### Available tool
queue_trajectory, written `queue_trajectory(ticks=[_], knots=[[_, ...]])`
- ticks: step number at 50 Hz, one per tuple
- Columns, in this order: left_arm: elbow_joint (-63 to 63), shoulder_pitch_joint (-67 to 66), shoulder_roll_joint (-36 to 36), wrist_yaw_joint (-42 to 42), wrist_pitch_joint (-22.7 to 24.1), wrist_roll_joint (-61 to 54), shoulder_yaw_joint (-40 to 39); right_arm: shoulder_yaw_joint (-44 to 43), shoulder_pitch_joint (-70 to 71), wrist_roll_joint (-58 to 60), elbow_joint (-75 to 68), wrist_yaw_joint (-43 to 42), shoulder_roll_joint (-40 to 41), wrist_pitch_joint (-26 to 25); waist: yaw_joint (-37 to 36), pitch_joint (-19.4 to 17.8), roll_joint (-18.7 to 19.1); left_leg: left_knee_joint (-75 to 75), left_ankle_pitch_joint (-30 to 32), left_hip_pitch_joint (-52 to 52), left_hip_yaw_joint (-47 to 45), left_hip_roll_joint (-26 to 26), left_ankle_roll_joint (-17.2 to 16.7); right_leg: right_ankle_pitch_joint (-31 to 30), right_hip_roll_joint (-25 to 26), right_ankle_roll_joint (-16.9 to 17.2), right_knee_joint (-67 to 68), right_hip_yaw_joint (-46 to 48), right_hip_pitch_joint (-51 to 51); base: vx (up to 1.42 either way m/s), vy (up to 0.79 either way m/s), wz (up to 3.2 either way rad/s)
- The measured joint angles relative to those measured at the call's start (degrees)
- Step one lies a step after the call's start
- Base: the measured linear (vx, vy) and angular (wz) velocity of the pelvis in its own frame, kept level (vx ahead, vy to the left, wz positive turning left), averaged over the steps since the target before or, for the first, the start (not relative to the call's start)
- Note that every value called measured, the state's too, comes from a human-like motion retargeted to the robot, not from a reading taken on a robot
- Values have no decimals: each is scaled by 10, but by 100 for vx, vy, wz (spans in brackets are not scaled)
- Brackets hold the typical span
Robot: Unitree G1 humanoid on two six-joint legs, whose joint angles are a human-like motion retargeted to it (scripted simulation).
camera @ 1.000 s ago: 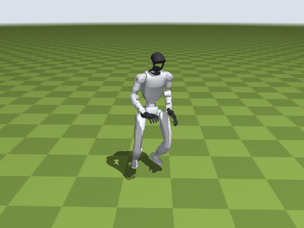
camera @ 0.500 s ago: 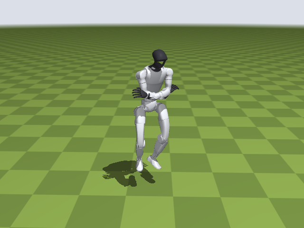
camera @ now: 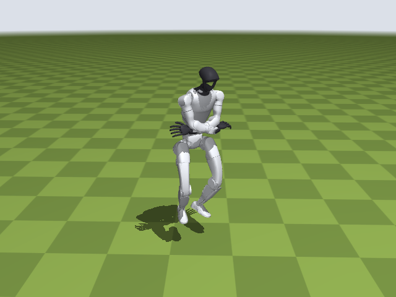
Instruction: Sport exercise
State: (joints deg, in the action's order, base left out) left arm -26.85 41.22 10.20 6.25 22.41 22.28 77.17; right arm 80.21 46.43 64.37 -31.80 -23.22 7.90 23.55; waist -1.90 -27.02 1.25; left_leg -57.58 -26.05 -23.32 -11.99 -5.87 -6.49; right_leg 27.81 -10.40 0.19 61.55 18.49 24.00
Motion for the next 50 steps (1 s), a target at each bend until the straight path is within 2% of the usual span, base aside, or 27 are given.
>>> queue_trajectory(ticks=[3,5,7,8,10,14,15,17,18,20,22,23,26,30,32,35,37,38,40,42,43,45,47,48,50], knots=[[49,-26,-10,-20,12,-8,-45,0,-36,-37,78,-3,-26,3,19,8,12,-15,-16,2,12,5,11,33,7,-8,12,-15,-5,-19,-4,18],[78,-42,-14,-33,14,-32,-80,-14,-48,-52,122,-12,-41,0,26,16,16,-35,-76,-4,19,5,34,104,5,-32,32,-26,1,-20,-3,2],[96,-64,-13,-34,13,-60,-115,-49,-46,-48,146,-20,-44,-9,27,14,18,-88,-178,-25,27,2,68,202,10,-75,73,-44,22,-24,0,-32],[103,-73,-15,-32,13,-73,-139,-69,-37,-41,156,-24,-44,-15,21,11,25,-123,-220,-48,29,-14,84,217,30,-100,78,-56,46,-32,2,-84],[111,-94,-13,-27,13,-91,-185,-105,-19,-18,165,-28,-41,-28,1,37,40,-170,-240,-140,31,-52,110,222,66,-147,99,-65,139,-34,1,-97],[129,-144,-5,-7,26,-115,-299,-202,-17,-5,171,-51,-59,-45,-5,94,13,-250,-240,-288,20,-15,154,222,16,-152,220,-114,316,-16,6,-3],[136,-160,-9,0,30,-121,-332,-232,-26,-11,177,-62,-69,-48,-4,104,2,-260,-240,-303,15,-2,157,222,0,-152,246,-125,340,3,-2,51],[159,-191,-45,25,25,-133,-401,-313,-60,-44,218,-98,-112,-59,-4,71,-5,-252,-240,-246,21,9,138,222,-13,-152,247,-112,281,16,-9,43],[163,-212,-61,47,21,-130,-432,-355,-87,-60,235,-125,-132,-72,-10,68,0,-245,-240,-219,30,4,121,222,-7,-152,235,-96,247,29,-15,22],[164,-240,-108,86,8,-133,-495,-456,-125,-104,274,-180,-186,-97,-16,24,14,-225,-240,-127,54,-5,81,222,9,-144,208,-67,144,37,-16,36],[156,-281,-142,109,-11,-140,-541,-543,-174,-147,309,-228,-229,-119,-12,21,14,-164,-205,-46,85,27,41,209,9,-90,170,-64,53,46,-10,81],[154,-299,-158,113,-21,-147,-563,-581,-196,-166,325,-247,-250,-126,-12,27,12,-115,-164,-12,110,48,18,171,13,-60,131,-67,19,39,-7,80],[150,-348,-194,102,-56,-169,-626,-661,-259,-225,362,-254,-309,-141,-7,68,3,49,-1,74,109,43,-19,-12,-7,34,-10,-42,-65,31,-5,91],[159,-398,-214,74,-104,-170,-702,-715,-347,-283,394,-188,-370,-151,4,135,-7,273,276,161,73,33,-81,-278,-30,144,-195,-18,-146,24,-5,95],[165,-408,-215,70,-119,-166,-729,-731,-380,-294,394,-159,-388,-158,0,168,-7,362,389,175,39,36,-85,-375,-21,148,-262,-4,-148,8,-4,65],[165,-419,-205,75,-134,-157,-756,-744,-418,-303,376,-134,-392,-171,-3,213,-8,463,512,171,-8,47,-85,-468,-19,148,-314,16,-124,0,-2,68],[155,-417,-200,79,-143,-156,-764,-750,-429,-310,353,-130,-387,-182,-2,230,-7,505,556,164,-24,55,-85,-494,-21,148,-324,27,-107,0,-2,77],[149,-421,-195,81,-147,-155,-766,-751,-438,-313,342,-129,-381,-188,-2,243,-9,498,559,146,-31,58,-85,-495,-28,148,-315,27,-87,2,-1,74],[119,-415,-189,86,-156,-158,-766,-744,-441,-332,298,-129,-368,-198,1,229,-4,483,560,150,-36,62,-85,-493,-33,148,-316,31,-99,3,-1,82],[90,-421,-180,88,-165,-156,-757,-731,-456,-344,258,-122,-350,-207,6,241,-5,476,560,123,-32,68,-85,-471,-46,148,-298,27,-67,4,-4,97],[62,-417,-178,88,-169,-158,-753,-719,-453,-355,221,-117,-341,-207,11,229,-3,487,560,137,-25,72,-85,-457,-48,148,-299,27,-77,5,-6,104],[23,-427,-169,89,-180,-159,-740,-698,-468,-364,170,-103,-322,-212,20,243,-7,500,560,119,-15,84,-85,-428,-62,148,-279,16,-40,5,-7,104],[-42,-419,-164,89,-182,-172,-732,-673,-460,-375,88,-90,-303,-209,27,216,0,516,558,147,-2,84,-85,-413,-53,148,-301,15,-66,5,-8,92],[-60,-429,-158,90,-187,-174,-727,-664,-471,-375,63,-82,-293,-214,29,228,-6,520,554,135,2,91,-85,-393,-63,148,-290,8,-44,8,-10,87],[-120,-428,-152,90,-187,-190,-725,-644,-471,-378,-13,-66,-272,-214,30,206,2,518,525,160,16,78,-85,-385,-53,148,-320,12,-77,10,-13,78]])
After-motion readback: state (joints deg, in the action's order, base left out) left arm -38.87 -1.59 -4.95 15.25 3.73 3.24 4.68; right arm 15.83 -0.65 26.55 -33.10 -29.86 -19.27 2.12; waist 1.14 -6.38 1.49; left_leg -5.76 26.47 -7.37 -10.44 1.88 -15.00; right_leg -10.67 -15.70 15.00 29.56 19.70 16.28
